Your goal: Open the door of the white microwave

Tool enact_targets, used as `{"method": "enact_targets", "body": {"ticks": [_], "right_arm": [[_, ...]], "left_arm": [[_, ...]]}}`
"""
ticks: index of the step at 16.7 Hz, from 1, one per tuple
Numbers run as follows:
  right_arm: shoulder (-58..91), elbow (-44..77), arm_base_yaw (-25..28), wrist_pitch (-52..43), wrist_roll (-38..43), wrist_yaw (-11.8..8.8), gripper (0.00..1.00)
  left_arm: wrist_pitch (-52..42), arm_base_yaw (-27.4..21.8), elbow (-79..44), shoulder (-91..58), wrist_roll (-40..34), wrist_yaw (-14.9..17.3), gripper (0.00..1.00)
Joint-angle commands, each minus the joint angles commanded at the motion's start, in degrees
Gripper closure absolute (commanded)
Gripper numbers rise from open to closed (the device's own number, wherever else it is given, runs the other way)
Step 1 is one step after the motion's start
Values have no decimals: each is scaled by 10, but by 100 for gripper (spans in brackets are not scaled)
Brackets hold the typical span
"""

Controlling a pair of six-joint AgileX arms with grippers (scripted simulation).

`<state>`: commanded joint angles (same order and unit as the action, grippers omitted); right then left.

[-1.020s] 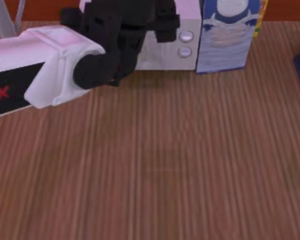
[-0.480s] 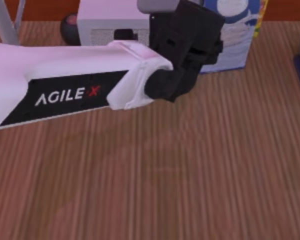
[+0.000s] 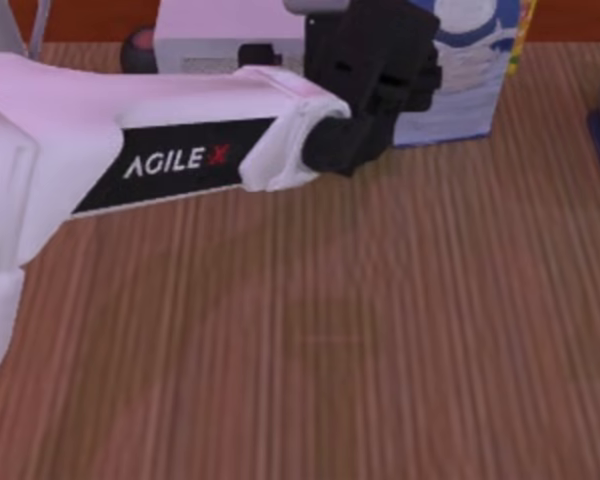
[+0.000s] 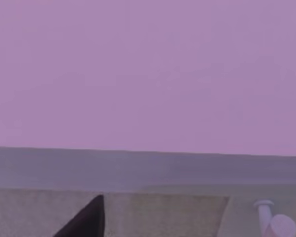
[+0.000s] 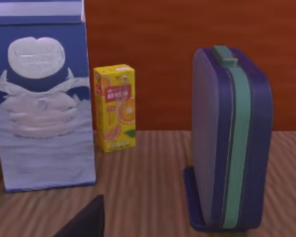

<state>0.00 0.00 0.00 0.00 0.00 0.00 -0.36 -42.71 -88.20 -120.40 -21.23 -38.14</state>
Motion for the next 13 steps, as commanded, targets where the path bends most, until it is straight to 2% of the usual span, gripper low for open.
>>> {"method": "enact_targets", "body": {"ticks": [3,7,13], "right_arm": [[0,0,0,0,0,0,0],[0,0,0,0,0,0,0],[0,0,0,0,0,0,0]], "left_arm": [[16,23,-40,-46,16,21,0],[18,26,-45,-51,18,23,0],[18,26,-45,-51,18,23,45]]}}
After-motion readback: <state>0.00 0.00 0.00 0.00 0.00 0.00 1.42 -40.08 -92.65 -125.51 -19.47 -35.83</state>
